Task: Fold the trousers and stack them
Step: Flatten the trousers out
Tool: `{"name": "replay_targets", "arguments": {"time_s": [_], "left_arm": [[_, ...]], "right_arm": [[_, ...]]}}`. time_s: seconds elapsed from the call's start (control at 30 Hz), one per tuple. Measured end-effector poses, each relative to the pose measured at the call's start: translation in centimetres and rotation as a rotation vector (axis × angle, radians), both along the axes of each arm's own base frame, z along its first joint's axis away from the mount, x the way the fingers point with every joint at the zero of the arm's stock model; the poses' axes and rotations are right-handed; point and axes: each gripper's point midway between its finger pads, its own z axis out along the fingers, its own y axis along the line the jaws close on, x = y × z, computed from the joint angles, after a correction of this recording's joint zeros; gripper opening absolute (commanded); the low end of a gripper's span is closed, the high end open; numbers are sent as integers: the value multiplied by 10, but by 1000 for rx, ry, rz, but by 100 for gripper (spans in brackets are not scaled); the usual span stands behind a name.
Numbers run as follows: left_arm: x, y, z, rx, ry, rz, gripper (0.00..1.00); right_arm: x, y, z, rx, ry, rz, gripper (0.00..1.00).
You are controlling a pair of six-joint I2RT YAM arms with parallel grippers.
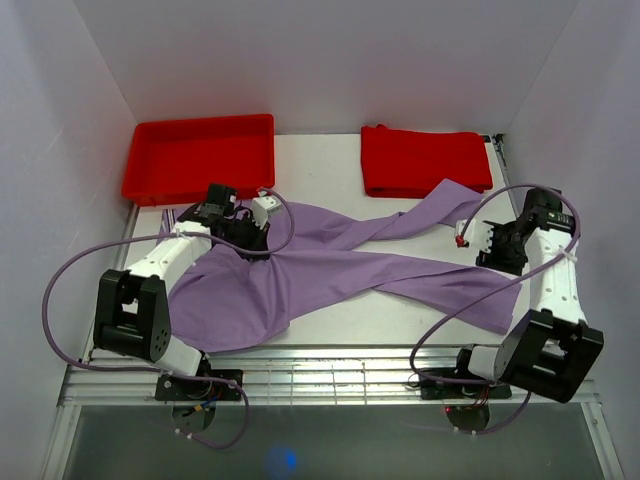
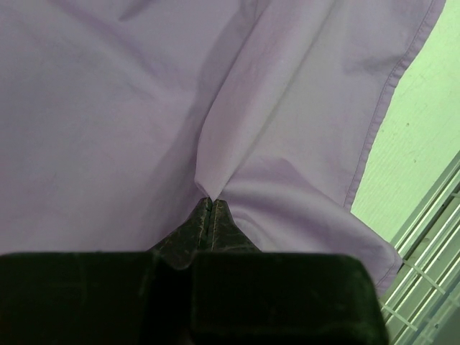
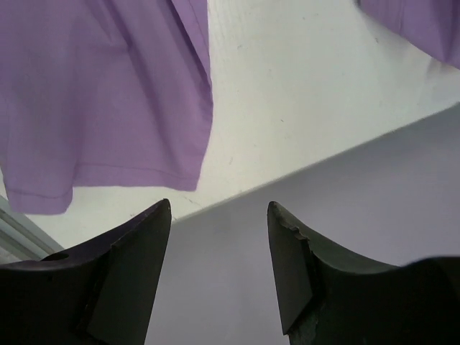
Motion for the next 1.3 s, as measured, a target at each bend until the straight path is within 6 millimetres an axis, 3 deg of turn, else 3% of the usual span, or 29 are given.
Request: {"name": "replay_targets", "arguments": {"time_s": [0.3, 0.47, 0.6, 0.77, 0.87, 0.9, 0.97, 1.03, 1.1, 1.13, 1.17, 1.2, 1.23, 1.27, 1.3], "left_arm": [[-7, 1, 13, -2, -43, -42, 0], [-11, 2, 10, 8, -35, -54, 0], [-12, 4, 9, 16, -31, -55, 0], [-13, 4, 8, 19, -27, -54, 0], [-13, 5, 7, 22, -23, -53, 0], [-13, 5, 7, 22, -23, -52, 0], [-12, 5, 7, 24, -19, -49, 0], [-12, 5, 10, 23, -14, -43, 0], [-7, 0, 20, -2, -18, -45, 0], [-4, -4, 26, -20, -19, -54, 0], [-3, -7, 31, -34, -19, -63, 0], [-4, -9, 31, -43, -13, -72, 0], [-8, -9, 30, -45, 5, -78, 0], [-9, -8, 28, -44, 17, -81, 1], [-11, -8, 24, -40, 32, -83, 16]], "right_arm": [[14, -1, -80, 150, 257, -115, 53], [39, -14, -103, 165, 298, -171, 54], [39, -18, -115, 163, 332, -184, 53], [23, -17, -133, 143, 369, -177, 33], [22, -18, -134, 129, 351, -182, 8], [21, -18, -134, 127, 353, -188, 8], [28, -20, -130, 127, 345, -196, 8], [58, -28, -105, 122, 266, -211, 8], [114, -38, -30, 135, 17, -202, 8], [114, -38, 17, 127, -118, -169, 8], [108, -41, 44, 111, -214, -145, 8], [74, -42, 60, 56, -307, -102, 8], [38, -41, 57, 20, -313, -88, 8], [6, -43, 40, -42, -347, -73, 8], [-19, -41, 12, -60, -309, -79, 8]]}}
